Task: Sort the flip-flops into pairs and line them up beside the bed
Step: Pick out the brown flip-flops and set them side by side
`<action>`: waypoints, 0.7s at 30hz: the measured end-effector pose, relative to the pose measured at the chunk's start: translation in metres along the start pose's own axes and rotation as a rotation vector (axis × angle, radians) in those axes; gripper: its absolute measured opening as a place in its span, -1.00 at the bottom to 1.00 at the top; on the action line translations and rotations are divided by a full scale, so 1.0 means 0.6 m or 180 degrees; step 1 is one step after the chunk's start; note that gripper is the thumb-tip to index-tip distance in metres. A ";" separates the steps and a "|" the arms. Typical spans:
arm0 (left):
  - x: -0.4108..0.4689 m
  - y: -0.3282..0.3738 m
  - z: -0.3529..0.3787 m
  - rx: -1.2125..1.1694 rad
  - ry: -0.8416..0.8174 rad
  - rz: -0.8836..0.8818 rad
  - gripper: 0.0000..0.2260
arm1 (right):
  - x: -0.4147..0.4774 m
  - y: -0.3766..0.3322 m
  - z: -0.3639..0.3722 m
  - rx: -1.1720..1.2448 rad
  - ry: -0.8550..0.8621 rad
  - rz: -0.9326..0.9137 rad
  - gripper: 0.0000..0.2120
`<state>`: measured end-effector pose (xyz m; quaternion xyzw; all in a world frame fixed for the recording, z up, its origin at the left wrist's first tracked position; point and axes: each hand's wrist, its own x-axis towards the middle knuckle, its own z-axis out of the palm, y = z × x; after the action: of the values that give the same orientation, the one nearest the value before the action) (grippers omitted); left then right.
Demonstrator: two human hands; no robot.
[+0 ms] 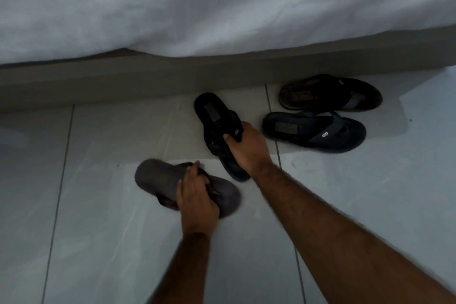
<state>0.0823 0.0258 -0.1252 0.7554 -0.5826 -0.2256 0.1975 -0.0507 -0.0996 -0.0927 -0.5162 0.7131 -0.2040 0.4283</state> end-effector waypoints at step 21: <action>0.254 0.070 -0.008 0.1229 -0.1594 0.0696 -0.40 | -0.171 0.147 0.031 -0.2477 -0.1277 -0.2428 -0.37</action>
<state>0.0853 -0.1321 -0.1142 0.6330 -0.7227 -0.2672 -0.0755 -0.0748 0.0303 -0.1262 -0.8847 0.4040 0.0351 0.2300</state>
